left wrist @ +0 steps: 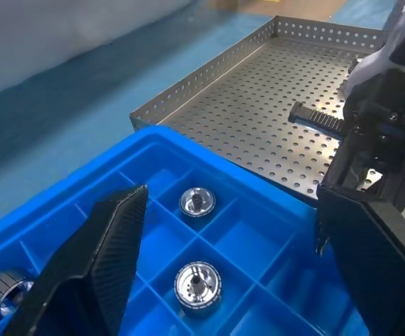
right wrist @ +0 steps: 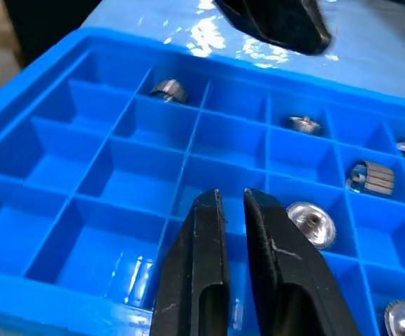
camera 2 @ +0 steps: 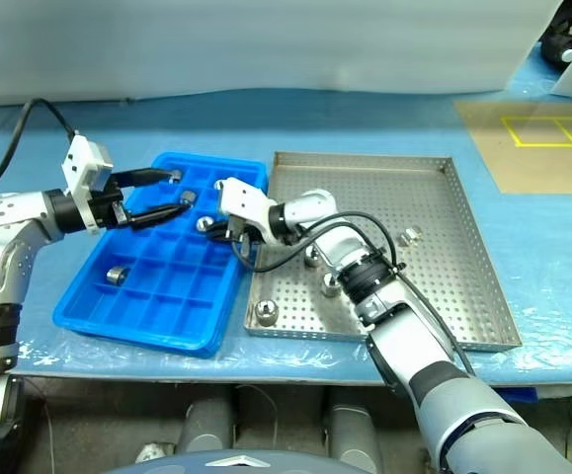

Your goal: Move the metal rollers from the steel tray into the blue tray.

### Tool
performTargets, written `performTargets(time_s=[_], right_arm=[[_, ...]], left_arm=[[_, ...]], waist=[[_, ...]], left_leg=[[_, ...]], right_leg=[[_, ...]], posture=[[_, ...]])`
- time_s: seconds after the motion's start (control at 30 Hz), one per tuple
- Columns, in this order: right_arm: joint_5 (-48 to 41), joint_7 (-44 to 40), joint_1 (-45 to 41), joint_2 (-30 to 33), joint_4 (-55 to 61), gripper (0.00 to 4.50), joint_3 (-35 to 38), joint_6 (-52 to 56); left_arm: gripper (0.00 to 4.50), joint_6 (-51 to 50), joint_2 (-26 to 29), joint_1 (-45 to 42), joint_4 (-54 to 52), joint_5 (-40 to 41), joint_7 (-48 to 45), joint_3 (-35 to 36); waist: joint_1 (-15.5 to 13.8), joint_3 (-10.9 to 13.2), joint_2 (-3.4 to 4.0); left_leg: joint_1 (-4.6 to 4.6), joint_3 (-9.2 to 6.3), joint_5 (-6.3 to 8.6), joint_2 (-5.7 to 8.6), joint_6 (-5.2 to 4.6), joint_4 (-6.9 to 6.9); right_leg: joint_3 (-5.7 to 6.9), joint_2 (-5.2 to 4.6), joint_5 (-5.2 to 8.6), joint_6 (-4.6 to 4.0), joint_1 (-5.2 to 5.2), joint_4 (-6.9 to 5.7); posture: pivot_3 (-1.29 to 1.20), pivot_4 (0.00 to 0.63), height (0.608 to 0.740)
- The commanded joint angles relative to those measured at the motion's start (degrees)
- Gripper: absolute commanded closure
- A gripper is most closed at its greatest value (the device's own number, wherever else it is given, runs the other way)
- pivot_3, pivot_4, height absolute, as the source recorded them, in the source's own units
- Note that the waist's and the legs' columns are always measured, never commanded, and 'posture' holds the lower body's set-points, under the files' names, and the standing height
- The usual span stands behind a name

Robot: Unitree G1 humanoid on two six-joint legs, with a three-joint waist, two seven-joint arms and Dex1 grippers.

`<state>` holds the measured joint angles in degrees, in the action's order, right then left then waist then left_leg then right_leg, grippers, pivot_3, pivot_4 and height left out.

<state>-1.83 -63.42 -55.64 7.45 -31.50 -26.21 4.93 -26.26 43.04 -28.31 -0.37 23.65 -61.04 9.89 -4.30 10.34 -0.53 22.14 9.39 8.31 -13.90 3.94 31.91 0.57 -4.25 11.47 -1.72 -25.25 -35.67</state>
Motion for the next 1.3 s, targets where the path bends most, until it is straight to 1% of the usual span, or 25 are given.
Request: performTargets(time_s=[0.03,0.23,0.53,0.7,0.83,1.0,1.17,1.3], right_arm=[[1.4,-4.8,-3.6,-1.1,-3.3,4.05,-1.2,-5.5],[2.9,-12.9,-4.8,-1.0,-4.3,4.05,-3.2,-9.4],[5.8,-16.7,-6.4,-0.9,-5.5,4.05,-3.8,-14.0],[7.3,-17.4,-7.2,-0.9,-6.3,4.05,-4.1,-16.8],[7.2,-17.4,-8.1,-1.6,-7.4,4.05,-3.1,-16.8],[8.6,-14.8,-8.6,-2.8,-9.6,4.05,-3.3,-21.6],[8.7,-13.7,-9.3,-4.8,-11.2,4.05,-2.8,-22.1],[9.7,-12.0,-9.7,-6.1,-13.4,4.05,-3.2,-23.8]], left_arm=[[0.4,-0.2,1.0,0.3,-2.7,1.2,1.5,1.8],[0.4,-0.4,0.2,0.9,-3.6,1.7,2.6,1.0],[0.4,0.4,-0.2,0.1,-2.1,1.5,2.7,-0.3],[0.4,1.0,-0.5,-0.9,-0.8,1.2,2.5,-1.0],[0.4,1.2,-0.8,-1.1,-0.6,1.3,2.1,-1.6],[0.4,1.4,-0.8,-1.0,-0.4,1.5,1.5,-2.1],[0.4,-0.3,3.0,4.1,-4.4,3.2,-2.8,-1.2],[0.4,-1.3,5.4,7.7,-7.3,4.5,-4.1,-0.2]], waist=[[0.0,0.0,0.0],[0.0,0.0,0.0],[0.1,0.0,0.0],[0.2,0.0,0.0],[0.3,0.0,0.0],[0.4,0.0,0.0],[0.6,0.0,0.0],[0.4,0.0,0.01]], left_leg=[[0.0,-0.02,0.0,0.0,0.0,0.0],[0.05,-0.04,0.01,0.0,-0.02,0.0],[0.04,-0.06,0.01,0.0,-0.02,0.01],[0.05,-0.06,0.01,0.0,-0.03,0.02],[0.04,-0.06,0.01,0.0,-0.03,0.04],[0.04,-0.06,0.02,-0.01,-0.04,0.04],[0.04,-0.06,0.02,-0.01,-0.05,0.03],[0.05,-0.06,0.02,-0.07,-0.05,0.0]], right_leg=[[0.01,0.0,0.0,-0.01,0.0,0.0],[0.03,0.0,0.01,-0.02,0.0,0.01],[0.04,0.01,0.01,-0.03,0.0,-0.01],[0.04,0.0,0.01,-0.03,0.0,-0.01],[0.03,0.01,0.01,-0.03,0.0,-0.02],[0.03,0.01,0.02,-0.03,0.0,-0.02],[0.02,0.02,0.02,-0.04,-0.01,-0.01],[0.08,0.04,0.06,-0.1,-0.02,-0.01]], posture=[[0.08,0.15,0.74],[0.08,0.15,0.74],[0.06,0.15,0.74],[0.04,0.15,0.74],[0.03,0.15,0.74],[0.03,0.15,0.74],[0.05,0.15,0.74],[0.06,0.15,0.74]])
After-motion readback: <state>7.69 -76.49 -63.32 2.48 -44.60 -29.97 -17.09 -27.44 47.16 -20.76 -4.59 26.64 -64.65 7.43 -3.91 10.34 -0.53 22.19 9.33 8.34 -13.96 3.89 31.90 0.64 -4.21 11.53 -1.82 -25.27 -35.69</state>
